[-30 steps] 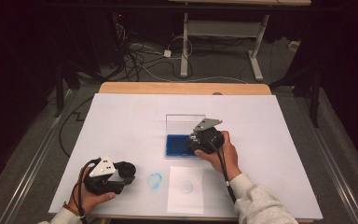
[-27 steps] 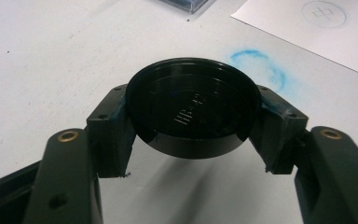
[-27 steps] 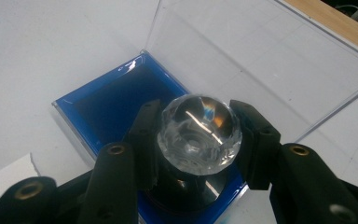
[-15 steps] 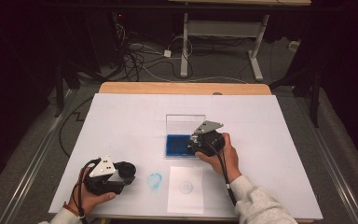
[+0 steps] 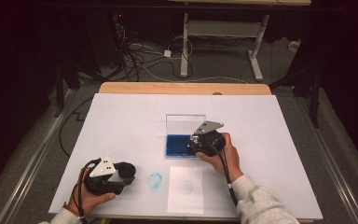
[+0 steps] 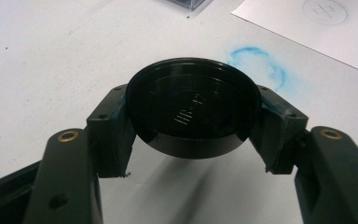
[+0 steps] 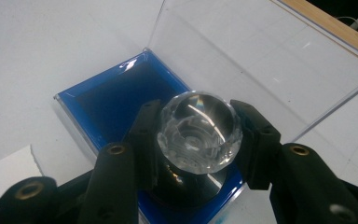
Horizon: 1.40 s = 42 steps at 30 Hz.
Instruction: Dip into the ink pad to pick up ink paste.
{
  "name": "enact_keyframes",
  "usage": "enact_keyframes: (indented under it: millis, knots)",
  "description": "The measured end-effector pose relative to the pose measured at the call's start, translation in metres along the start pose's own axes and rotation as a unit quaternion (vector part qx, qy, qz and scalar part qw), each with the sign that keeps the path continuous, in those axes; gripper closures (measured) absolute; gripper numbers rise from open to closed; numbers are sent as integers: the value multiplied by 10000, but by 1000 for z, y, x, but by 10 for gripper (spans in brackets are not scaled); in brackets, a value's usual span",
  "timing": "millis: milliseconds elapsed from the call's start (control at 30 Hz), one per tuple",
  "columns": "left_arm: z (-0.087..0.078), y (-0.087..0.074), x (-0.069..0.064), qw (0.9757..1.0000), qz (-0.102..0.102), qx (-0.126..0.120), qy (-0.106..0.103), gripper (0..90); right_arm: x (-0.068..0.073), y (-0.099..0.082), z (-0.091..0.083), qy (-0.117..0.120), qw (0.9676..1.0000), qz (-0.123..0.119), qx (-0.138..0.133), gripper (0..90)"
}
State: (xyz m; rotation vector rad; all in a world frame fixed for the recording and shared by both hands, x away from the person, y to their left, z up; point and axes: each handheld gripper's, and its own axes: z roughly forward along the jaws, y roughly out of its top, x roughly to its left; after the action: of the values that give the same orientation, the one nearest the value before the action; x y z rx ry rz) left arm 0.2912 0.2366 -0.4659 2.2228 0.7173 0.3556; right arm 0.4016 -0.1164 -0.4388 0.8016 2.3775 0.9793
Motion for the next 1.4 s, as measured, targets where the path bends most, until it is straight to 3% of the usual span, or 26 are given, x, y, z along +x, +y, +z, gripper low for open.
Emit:
enact_keyframes:
  millis: [1067,1400]
  knots:
    - [-1,0,-1,10000,26,5,30,366,2,-2,1,-94,9999,19,-88,569]
    - [-1,0,-1,9999,87,55,67,366,-2,-1,-3,8,9999,74,-103,571]
